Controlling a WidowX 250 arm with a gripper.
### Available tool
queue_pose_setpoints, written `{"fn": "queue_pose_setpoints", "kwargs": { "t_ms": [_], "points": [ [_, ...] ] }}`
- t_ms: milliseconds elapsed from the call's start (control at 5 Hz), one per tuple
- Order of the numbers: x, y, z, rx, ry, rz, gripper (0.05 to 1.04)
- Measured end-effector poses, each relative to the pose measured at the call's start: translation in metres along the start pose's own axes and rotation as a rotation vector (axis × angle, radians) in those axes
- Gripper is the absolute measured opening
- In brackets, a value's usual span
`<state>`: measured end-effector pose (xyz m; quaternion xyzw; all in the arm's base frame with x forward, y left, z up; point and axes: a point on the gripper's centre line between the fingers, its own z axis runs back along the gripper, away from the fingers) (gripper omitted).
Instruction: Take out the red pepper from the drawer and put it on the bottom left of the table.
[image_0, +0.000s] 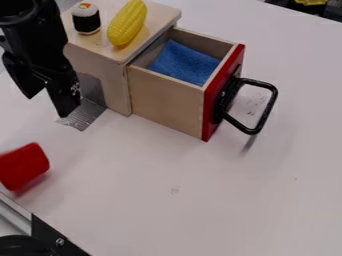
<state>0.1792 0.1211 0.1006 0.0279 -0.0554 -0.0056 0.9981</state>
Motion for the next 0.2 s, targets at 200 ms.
{"fn": "queue_pose_setpoints", "kwargs": {
  "t_ms": [200],
  "points": [
    [0.0000,0.0003,-0.0016,0.010,0.004,-0.001,1.001]
  ]
}}
